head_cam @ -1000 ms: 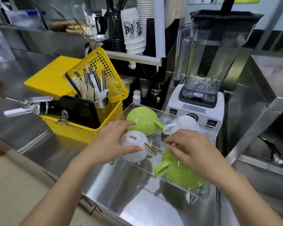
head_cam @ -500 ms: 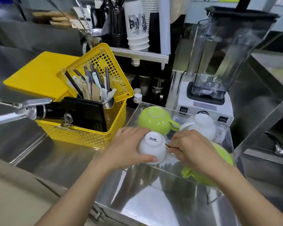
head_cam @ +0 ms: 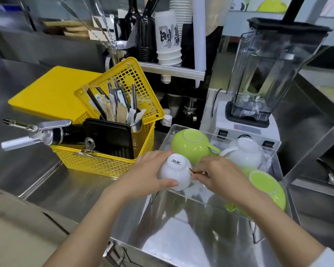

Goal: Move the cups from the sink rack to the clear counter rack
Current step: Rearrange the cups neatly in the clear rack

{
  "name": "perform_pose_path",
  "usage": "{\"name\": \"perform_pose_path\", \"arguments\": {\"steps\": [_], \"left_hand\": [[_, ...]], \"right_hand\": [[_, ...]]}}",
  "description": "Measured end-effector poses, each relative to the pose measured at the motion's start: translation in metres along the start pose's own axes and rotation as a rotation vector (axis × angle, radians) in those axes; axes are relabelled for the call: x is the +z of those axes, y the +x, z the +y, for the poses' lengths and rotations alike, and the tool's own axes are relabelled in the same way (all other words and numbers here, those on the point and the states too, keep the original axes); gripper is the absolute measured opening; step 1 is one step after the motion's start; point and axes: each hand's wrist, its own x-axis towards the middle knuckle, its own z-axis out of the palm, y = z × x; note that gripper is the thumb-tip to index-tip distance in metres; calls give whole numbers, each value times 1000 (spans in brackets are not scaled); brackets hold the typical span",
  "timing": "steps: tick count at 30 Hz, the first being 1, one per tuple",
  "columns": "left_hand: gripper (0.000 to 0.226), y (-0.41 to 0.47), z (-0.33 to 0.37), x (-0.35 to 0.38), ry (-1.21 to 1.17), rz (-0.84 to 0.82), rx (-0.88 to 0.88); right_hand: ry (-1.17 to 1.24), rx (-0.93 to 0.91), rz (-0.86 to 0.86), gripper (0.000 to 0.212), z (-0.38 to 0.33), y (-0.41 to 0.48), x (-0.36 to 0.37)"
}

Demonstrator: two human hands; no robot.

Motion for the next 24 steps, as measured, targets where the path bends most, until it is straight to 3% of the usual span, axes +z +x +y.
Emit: {"name": "perform_pose_path", "arguments": {"steps": [4,9,12,24], "left_hand": [[86,-2,-2,-1,-47,4,12],[53,0,5,-16,-214,215,66],[39,13,11,-22,-240,282,75],[55,85,14,-18,-335,18,60]], "right_hand": [[53,-7,43,25,1,-1,-5],[30,98,186,19,23,1,-20],[-55,197,168,23,41,8,-26],[-274,321,66,21,56,36,-14]]}}
